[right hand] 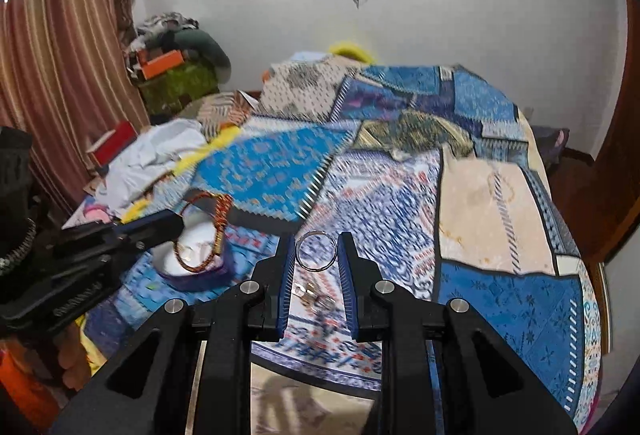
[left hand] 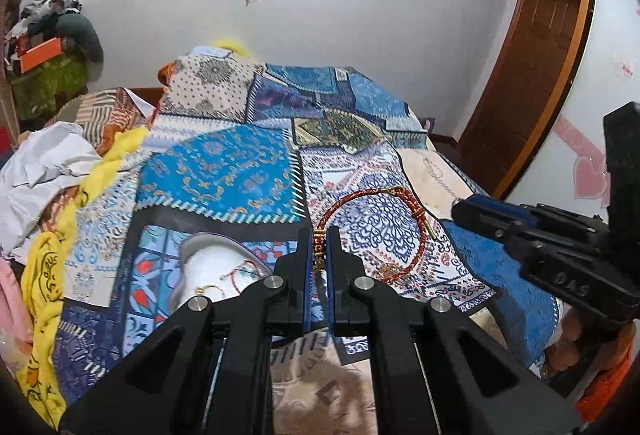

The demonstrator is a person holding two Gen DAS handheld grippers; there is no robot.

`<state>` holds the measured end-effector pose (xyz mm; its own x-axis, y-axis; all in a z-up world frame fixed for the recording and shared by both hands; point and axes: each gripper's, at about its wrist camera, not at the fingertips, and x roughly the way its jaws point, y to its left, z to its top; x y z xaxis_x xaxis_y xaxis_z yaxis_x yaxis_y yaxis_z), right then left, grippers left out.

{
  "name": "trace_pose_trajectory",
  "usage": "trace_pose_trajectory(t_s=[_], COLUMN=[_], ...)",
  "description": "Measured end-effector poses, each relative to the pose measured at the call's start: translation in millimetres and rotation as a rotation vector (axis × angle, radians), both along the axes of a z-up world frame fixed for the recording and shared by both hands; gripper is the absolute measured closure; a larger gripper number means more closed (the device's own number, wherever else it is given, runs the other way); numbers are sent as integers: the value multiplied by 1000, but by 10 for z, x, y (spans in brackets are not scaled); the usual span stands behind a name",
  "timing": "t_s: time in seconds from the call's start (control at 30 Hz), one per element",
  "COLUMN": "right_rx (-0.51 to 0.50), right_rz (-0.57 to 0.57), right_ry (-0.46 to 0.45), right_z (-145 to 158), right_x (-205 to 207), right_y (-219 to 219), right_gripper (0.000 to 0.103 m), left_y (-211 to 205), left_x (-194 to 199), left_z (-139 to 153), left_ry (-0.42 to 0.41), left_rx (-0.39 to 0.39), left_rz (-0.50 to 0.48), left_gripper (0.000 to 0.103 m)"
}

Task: Organize jewelry
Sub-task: 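Carry the bracelet and ring over the heart box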

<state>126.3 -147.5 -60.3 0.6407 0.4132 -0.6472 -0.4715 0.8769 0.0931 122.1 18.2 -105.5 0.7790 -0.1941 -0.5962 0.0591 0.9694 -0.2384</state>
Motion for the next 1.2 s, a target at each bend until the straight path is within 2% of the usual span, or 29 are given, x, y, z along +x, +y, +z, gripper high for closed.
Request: trace_pose_trajectory(t_s=[0.27,0.47,0.83,1.2], right_rx=[39,57,38,5], right_rz=[53,100,177,231], right_ry=[-43,-43,-19,113], right_z=[169,182,81,-310], right_x=[-80,-91,-46,217], right_y=[267,484,809,1095], right_gripper=[83,83,83,83], left_y=[253,425,622,734], left_x=[-128,-161,-37,133], left_z=[125,110,-274,-616], left_ry=[-36,-26,72,148], left_rx=[18,47,60,51], left_rz=[50,84,100,88], left_gripper=[99,99,99,99])
